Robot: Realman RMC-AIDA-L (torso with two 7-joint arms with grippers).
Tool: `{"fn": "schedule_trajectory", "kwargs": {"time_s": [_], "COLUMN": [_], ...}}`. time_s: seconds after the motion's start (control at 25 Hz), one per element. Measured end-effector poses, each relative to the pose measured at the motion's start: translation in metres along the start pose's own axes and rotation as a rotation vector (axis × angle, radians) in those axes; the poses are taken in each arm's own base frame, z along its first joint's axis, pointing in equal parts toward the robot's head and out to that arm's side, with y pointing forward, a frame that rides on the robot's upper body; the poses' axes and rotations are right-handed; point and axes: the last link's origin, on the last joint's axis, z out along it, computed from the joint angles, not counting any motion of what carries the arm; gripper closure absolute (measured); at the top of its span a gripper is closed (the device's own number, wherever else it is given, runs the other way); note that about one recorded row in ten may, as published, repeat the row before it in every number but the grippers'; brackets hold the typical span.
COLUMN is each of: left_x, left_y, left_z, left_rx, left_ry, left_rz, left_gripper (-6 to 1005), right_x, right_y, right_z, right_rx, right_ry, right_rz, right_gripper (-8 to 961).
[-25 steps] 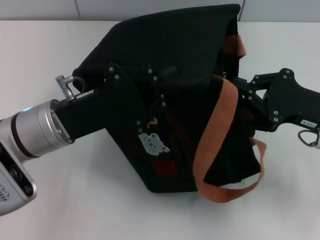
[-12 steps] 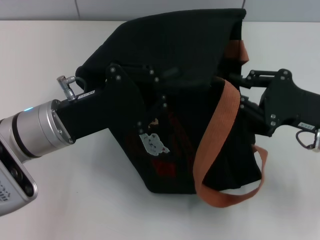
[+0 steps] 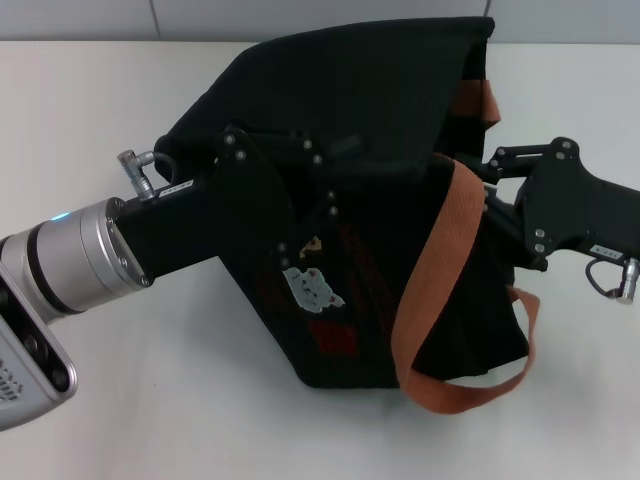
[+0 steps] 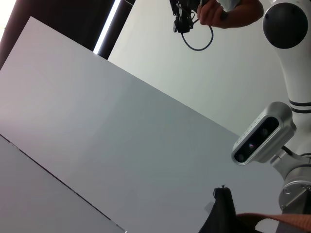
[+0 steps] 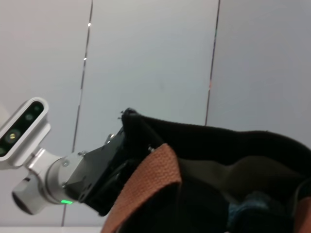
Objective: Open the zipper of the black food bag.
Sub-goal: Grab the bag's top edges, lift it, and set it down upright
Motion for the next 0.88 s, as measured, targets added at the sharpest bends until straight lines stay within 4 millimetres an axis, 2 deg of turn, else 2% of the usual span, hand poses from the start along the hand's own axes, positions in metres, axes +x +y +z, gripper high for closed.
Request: {"fn": "schedule_trajectory", "kwargs": {"time_s": [0.36, 0.88], "left_x": [0.0, 0.0], "left_y": [0.001, 0.001], "left_z": [0.0, 0.0], "left_rx": [-0.006, -0.003], "left_ry": [0.003, 0.002], "left_rz": [-0.002, -0.001], "left_gripper": [903, 905], "right_x": [0.0, -0.002], "right_y": [0.0, 0.002], "right_z": [-0.001, -0.021], "right_rx": [0.023, 0.034], "right_ry": [-0.011, 0.001], "right_rz": [-0.016, -0.022], "right_gripper": [942, 942]}}
